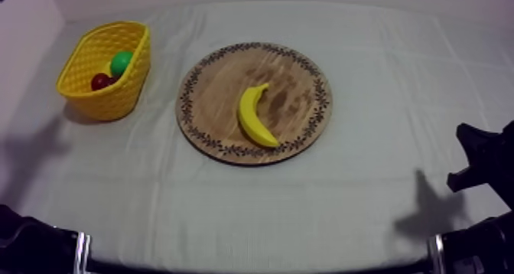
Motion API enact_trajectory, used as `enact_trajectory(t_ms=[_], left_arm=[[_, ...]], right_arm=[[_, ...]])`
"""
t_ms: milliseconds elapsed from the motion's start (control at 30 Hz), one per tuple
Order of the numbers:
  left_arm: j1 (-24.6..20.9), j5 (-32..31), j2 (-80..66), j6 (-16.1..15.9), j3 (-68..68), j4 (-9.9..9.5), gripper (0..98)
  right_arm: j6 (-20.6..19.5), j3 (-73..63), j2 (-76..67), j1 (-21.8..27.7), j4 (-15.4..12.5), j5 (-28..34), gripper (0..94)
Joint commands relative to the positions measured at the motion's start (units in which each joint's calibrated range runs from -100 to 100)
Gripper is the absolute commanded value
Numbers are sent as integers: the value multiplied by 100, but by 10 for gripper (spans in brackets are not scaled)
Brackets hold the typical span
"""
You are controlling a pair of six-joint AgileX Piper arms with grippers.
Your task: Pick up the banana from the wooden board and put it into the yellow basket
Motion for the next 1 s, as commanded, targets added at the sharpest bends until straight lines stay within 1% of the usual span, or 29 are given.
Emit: enact_trajectory(t_ms=[0, 167, 367, 633, 733, 967], left_arm=[[197, 257, 886, 67, -1308, -99, 0], [623, 897, 1794, 363, -2270, -386, 0], [1110, 1685, 2626, 630, -3108, -539, 0], [1781, 2220, 3358, 1010, -3411, -925, 0], [1960, 2318, 3600, 1137, -3306, -981, 0], [2253, 2596, 4210, 1357, -3084, -991, 0]], right_arm=[[0, -3, 0, 0, 1, -1, 3], [0, -3, 0, 0, 1, -1, 3], [0, -3, 0, 0, 1, -1, 3], [0, -3, 0, 0, 1, -1, 3], [0, -3, 0, 0, 1, -1, 3], [0, -3, 0, 0, 1, -1, 3]])
